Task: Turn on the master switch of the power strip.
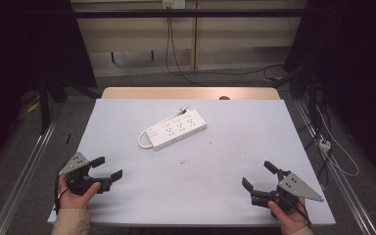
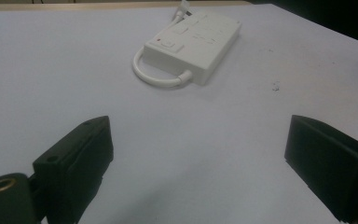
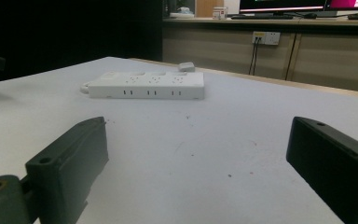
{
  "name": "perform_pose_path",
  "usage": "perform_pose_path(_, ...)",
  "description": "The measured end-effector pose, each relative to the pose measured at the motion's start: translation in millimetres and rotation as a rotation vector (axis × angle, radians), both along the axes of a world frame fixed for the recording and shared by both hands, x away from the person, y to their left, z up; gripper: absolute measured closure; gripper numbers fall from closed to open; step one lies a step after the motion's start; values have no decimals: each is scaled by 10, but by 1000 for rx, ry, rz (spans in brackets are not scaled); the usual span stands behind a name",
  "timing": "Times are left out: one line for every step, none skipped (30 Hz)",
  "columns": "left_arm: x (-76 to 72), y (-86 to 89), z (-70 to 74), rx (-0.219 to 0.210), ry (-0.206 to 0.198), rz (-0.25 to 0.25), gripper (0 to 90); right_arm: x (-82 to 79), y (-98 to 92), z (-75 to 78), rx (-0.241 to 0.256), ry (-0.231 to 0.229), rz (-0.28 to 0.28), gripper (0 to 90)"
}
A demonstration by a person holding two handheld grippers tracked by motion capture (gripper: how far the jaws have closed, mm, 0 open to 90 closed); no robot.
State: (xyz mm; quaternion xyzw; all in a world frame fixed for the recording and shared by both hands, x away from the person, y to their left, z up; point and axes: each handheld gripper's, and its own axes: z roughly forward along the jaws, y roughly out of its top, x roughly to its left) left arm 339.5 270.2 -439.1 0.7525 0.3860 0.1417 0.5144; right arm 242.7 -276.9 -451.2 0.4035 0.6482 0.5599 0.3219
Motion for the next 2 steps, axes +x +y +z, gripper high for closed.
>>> perform_pose_path(2, 0, 1, 1, 0, -1, 76, 0, -1, -1, -1, 1, 0, 48)
perform_pose_path(4, 0, 0, 0, 1, -1, 76, 1, -2, -2, -2, 1, -1, 48)
